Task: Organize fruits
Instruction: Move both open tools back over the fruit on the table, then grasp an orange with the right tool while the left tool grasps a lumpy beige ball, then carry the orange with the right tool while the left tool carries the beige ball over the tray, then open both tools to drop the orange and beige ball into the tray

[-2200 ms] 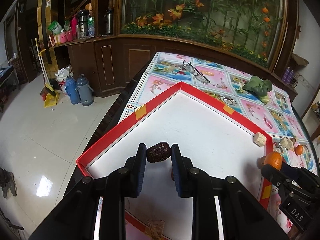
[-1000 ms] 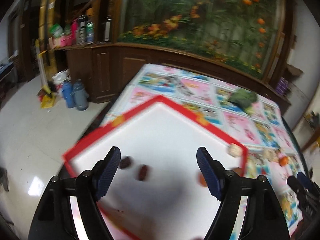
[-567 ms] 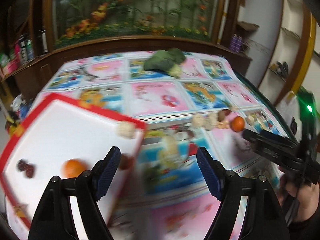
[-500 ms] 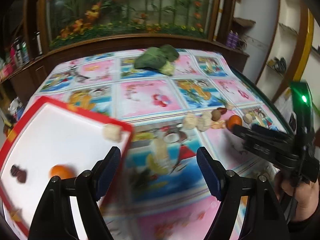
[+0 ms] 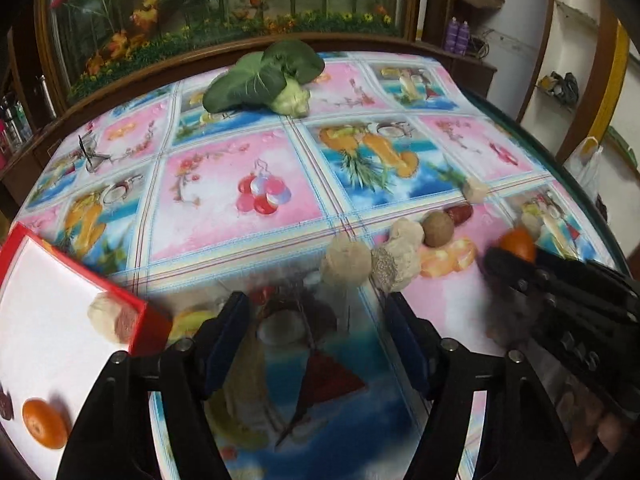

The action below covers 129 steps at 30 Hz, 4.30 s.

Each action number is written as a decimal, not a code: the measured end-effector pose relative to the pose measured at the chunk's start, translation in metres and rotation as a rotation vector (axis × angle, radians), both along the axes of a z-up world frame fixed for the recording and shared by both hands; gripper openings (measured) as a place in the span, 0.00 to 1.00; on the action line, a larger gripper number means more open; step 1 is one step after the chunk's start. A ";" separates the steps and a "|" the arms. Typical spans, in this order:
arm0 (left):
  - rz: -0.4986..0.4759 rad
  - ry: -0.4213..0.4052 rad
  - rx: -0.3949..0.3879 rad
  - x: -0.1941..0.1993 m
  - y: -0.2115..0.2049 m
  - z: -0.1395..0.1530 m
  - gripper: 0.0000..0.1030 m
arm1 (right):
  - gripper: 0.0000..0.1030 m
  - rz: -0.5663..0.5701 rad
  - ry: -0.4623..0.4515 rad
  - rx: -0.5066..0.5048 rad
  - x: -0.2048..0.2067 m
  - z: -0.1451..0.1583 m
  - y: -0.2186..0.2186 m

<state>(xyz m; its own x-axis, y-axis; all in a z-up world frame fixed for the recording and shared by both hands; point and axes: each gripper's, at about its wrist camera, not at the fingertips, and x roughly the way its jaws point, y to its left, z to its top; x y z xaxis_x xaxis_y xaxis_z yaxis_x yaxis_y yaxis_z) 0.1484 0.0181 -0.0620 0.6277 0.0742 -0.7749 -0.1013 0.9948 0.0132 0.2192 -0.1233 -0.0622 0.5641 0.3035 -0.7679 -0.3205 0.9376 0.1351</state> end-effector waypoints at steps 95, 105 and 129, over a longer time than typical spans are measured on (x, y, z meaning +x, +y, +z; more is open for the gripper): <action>0.362 -0.107 -0.151 -0.177 0.214 0.044 0.25 | 0.33 0.375 -0.074 0.020 -0.137 0.057 0.204; 0.457 -0.083 -0.119 -0.164 0.249 0.039 0.25 | 0.33 0.411 -0.031 -0.013 -0.114 0.037 0.241; 0.539 0.002 -0.068 -0.161 0.263 0.026 0.60 | 0.34 0.437 0.040 -0.090 -0.094 0.009 0.274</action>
